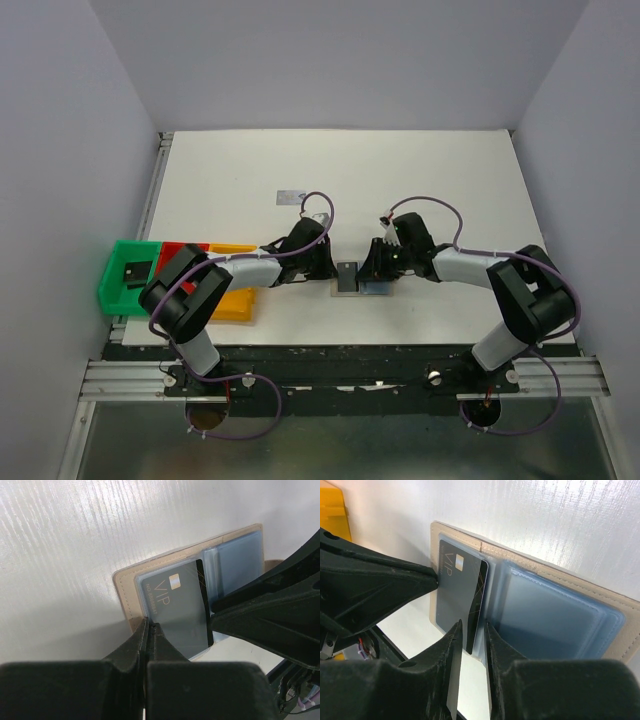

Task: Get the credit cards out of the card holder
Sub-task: Remove the credit card from the card holder.

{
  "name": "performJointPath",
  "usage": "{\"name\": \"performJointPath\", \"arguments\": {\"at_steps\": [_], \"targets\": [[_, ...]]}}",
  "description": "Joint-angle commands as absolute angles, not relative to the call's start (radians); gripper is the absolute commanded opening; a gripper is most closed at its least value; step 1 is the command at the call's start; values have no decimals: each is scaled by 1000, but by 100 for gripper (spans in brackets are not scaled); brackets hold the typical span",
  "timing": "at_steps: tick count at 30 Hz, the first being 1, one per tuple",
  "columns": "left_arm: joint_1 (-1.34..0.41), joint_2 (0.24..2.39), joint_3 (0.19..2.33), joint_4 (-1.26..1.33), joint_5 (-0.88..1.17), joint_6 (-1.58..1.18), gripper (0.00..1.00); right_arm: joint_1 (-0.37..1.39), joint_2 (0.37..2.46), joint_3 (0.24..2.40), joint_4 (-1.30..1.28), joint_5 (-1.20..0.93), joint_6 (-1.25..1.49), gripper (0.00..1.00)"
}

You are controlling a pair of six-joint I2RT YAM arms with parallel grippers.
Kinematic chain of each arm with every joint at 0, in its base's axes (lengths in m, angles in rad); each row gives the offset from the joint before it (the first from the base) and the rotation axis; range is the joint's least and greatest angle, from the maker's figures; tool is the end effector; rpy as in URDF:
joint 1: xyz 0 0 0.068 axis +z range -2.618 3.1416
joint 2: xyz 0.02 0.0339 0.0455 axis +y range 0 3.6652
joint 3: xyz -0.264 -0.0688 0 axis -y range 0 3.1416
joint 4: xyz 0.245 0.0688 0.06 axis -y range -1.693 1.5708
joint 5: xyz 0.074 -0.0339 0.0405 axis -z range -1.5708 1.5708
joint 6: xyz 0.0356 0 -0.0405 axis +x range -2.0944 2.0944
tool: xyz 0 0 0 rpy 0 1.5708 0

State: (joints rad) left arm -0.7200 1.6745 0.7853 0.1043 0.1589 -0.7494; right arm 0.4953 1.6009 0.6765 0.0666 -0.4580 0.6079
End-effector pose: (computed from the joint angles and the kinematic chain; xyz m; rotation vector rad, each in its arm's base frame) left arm 0.2410 -0.2189 0.1465 0.0463 2.5290 -0.8518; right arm 0.2500 0.1530 0.1378 -0.0785 2.5903 1.0164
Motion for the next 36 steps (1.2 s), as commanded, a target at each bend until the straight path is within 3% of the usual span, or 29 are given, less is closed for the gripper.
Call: {"name": "performJointPath", "arguments": {"at_steps": [1, 12, 25, 33, 36], "targets": [[-718, 1686, 781, 68, 123, -755, 0, 489, 1634, 667, 77, -468, 588, 31], [-718, 1674, 772, 71, 124, -759, 0, 489, 1654, 670, 103, -488, 603, 25], [-718, 1669, 787, 40, 130, -756, 0, 485, 1641, 657, 103, -482, 598, 0], [-718, 1611, 792, 26, 121, -747, 3, 477, 1620, 658, 81, -472, 580, 0], [-718, 1591, 792, 21, 117, -746, 10, 477, 1618, 663, 75, -471, 578, 0]]}}
